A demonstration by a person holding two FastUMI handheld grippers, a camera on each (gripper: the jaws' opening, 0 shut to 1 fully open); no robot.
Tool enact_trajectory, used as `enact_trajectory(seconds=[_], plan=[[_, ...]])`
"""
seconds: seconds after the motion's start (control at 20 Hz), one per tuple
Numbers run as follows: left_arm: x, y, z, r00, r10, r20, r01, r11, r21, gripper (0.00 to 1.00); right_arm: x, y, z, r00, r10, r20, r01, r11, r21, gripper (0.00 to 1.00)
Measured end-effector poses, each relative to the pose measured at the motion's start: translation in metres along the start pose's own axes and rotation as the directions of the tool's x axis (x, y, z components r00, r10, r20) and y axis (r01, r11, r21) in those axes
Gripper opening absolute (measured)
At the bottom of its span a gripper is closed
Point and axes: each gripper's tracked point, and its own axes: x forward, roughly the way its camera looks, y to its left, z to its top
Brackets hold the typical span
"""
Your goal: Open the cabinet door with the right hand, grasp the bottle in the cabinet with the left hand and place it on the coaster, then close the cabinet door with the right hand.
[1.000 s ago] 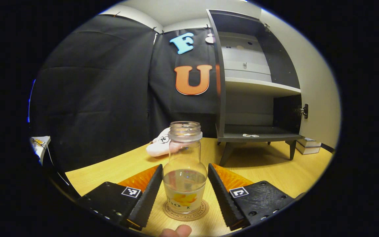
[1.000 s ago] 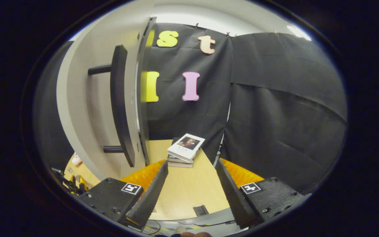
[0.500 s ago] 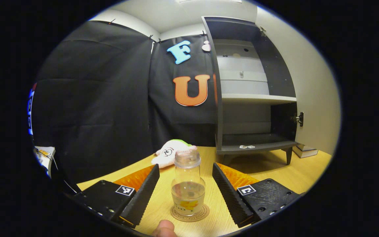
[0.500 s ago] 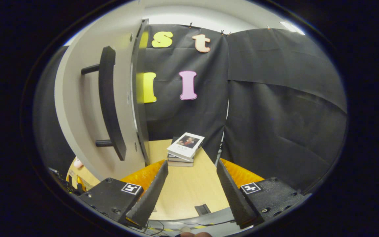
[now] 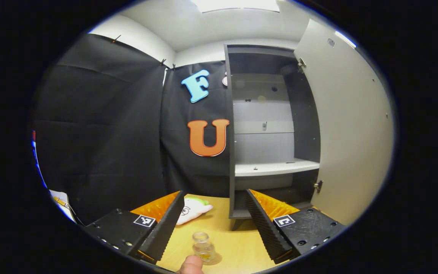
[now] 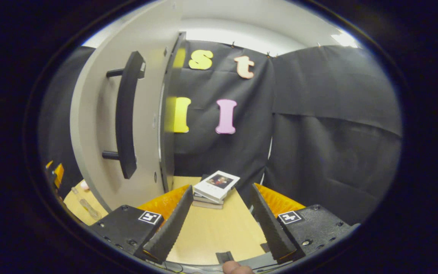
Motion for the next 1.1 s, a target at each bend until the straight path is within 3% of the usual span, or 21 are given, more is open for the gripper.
enact_trajectory(seconds=[0.2,0.35,0.55,0.8,0.95,1.0,1.1], plan=[[-0.008,-0.04,0.045,1.0,-0.003,-0.019,0.003,1.0,0.029,0.95,0.011,0.015,0.014,0.987,0.139,0.082,-0.143,0.988,0.049,0.97],[-0.014,-0.078,0.058,0.998,-0.027,-0.052,0.029,0.999,0.042,0.95,0.026,0.039,-0.002,0.954,0.297,0.046,-0.299,0.953,0.047,0.97],[-0.022,-0.109,0.071,0.997,-0.061,-0.043,0.064,0.994,0.088,0.96,0.023,0.056,-0.002,0.909,0.414,0.04,-0.416,0.899,0.139,0.97],[-0.02,-0.118,0.07,0.993,-0.121,-0.012,0.121,0.985,0.122,0.96,0.017,0.086,0.001,0.886,0.462,0.029,-0.461,0.874,0.154,0.97],[-0.019,-0.117,0.071,0.99,-0.139,0.004,0.138,0.985,0.109,0.96,0.012,0.094,0.01,0.905,0.424,0.045,-0.426,0.901,0.081,0.88],[-0.019,-0.115,0.072,0.99,-0.144,0.01,0.142,0.985,0.102,0.96,0.01,0.099,0.011,0.908,0.416,0.041,-0.418,0.907,0.056,0.93],[-0.015,-0.106,0.069,0.988,-0.156,0.017,0.154,0.984,0.095,0.96,0.007,0.115,0.01,0.906,0.423,0.025,-0.424,0.905,0.04,0.89]])
